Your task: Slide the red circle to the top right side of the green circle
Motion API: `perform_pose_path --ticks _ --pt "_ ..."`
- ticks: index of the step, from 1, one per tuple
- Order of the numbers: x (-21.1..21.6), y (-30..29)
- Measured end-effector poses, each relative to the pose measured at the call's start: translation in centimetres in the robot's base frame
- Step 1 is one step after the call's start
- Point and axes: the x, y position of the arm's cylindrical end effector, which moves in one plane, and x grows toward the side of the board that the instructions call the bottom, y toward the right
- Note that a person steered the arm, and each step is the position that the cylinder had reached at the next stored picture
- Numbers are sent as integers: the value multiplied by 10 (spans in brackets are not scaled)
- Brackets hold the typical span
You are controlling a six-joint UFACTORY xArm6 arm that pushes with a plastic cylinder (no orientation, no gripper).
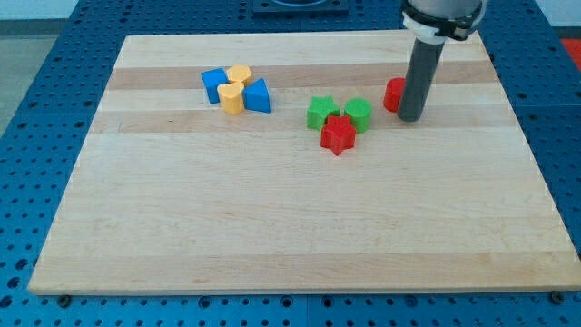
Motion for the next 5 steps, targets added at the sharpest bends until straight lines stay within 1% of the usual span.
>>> perform_pose_path --ticks 1,2,3,5 --pt "-5 58" --pt "-56 70" --pt "-65 47" --pt "-63 45"
